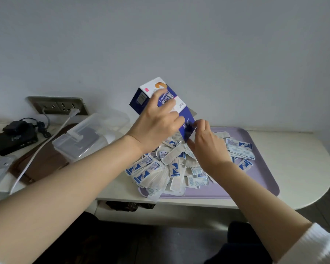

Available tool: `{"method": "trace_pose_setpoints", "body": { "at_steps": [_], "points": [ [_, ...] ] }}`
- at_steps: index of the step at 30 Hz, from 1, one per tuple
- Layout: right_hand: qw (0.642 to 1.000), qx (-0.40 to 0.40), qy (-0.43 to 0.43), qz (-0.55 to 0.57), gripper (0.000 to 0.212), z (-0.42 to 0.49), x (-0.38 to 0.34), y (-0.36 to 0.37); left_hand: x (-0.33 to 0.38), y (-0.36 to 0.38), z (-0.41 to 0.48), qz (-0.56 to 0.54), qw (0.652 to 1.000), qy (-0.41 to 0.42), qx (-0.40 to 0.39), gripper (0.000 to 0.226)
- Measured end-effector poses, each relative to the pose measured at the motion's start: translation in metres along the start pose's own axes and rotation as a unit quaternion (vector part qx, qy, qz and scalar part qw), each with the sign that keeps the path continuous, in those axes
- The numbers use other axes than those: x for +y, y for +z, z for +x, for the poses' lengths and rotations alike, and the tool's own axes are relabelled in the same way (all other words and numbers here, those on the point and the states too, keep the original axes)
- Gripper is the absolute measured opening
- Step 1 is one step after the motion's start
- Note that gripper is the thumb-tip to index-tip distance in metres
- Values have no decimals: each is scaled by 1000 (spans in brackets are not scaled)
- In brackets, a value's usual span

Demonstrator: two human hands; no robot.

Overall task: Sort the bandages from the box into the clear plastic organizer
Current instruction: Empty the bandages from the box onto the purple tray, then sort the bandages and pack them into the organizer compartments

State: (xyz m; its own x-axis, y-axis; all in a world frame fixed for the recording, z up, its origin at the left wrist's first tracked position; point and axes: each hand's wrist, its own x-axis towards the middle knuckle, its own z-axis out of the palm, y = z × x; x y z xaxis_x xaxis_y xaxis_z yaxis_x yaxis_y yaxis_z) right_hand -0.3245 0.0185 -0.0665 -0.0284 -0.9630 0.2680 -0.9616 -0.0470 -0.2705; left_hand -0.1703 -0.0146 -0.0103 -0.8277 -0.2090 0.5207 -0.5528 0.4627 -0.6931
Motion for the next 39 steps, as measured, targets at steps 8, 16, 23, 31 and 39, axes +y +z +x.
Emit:
{"method": "trace_pose_setpoints", "body": {
  "at_steps": [8, 16, 23, 31, 39],
  "points": [
    [982, 90, -37, 160, 35, 10, -24, -7, -18, 0, -38, -195, 902, -383, 42, 6],
    [970, -3, -231, 70, 44, 8, -54, 13, -17, -26, -95, -336, 757, -560, -7, 15],
    [954, 2, -292, 73, 9, 2, -96, 29, -19, -38, -152, -368, 666, -646, -62, 18],
    [947, -74, -310, 34, 17, -7, -130, 52, -25, -21, -204, -273, 711, -624, -174, 24],
    [961, -125, -237, 77, 35, 7, -126, 58, -26, 0, -189, -252, 727, -608, -196, 18]
  ]
}}
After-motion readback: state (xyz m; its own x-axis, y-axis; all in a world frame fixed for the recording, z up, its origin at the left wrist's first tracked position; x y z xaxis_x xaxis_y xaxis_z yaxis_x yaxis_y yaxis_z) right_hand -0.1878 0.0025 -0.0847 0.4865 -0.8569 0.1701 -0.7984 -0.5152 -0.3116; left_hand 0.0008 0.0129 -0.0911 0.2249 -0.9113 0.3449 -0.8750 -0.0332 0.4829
